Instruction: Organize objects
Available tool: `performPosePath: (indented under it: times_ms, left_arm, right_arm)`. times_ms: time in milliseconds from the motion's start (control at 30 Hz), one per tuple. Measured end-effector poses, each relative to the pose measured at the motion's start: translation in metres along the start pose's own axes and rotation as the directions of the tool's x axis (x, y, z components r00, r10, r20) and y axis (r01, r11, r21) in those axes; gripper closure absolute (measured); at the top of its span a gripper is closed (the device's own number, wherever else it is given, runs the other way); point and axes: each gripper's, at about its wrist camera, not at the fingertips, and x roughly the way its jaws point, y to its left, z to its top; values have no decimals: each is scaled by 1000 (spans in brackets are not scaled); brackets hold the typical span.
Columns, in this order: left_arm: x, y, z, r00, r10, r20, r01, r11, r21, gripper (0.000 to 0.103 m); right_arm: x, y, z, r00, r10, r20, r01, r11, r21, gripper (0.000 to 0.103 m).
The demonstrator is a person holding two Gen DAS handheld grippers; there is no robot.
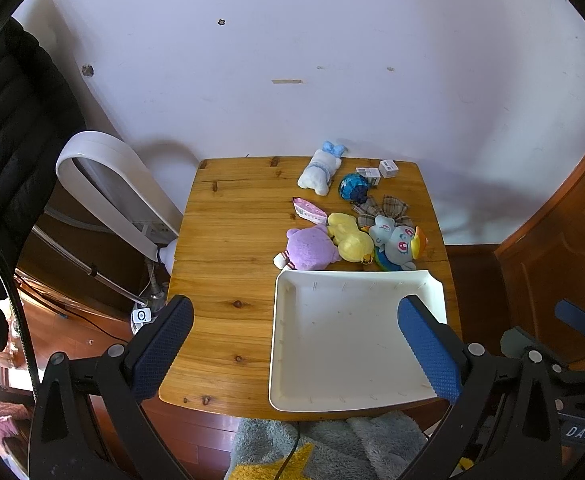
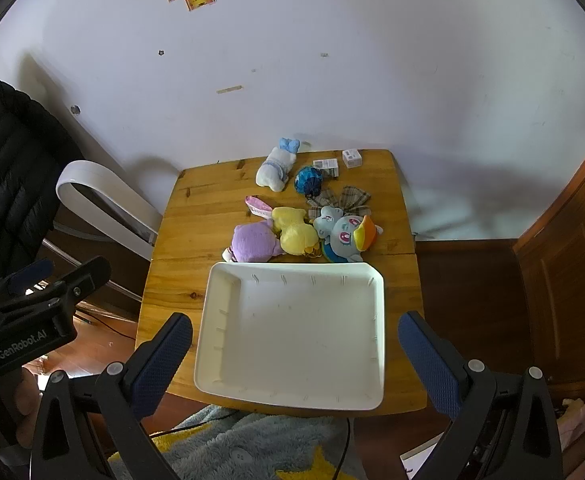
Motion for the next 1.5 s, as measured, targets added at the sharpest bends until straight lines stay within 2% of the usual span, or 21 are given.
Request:
performPosePath:
  times_ms: [1100, 1500]
  left_arm:
    - [-3, -3, -7, 1000, -9, -8, 9, 1000, 2, 1]
    - [-8, -6, -10, 1000, -1, 6, 1, 1000, -16, 1]
  right_arm:
    - [1, 7, -6, 1000, 19, -9, -19, 999, -36, 0]
    - [0, -4, -2, 998, 61, 3, -61, 994, -90, 0]
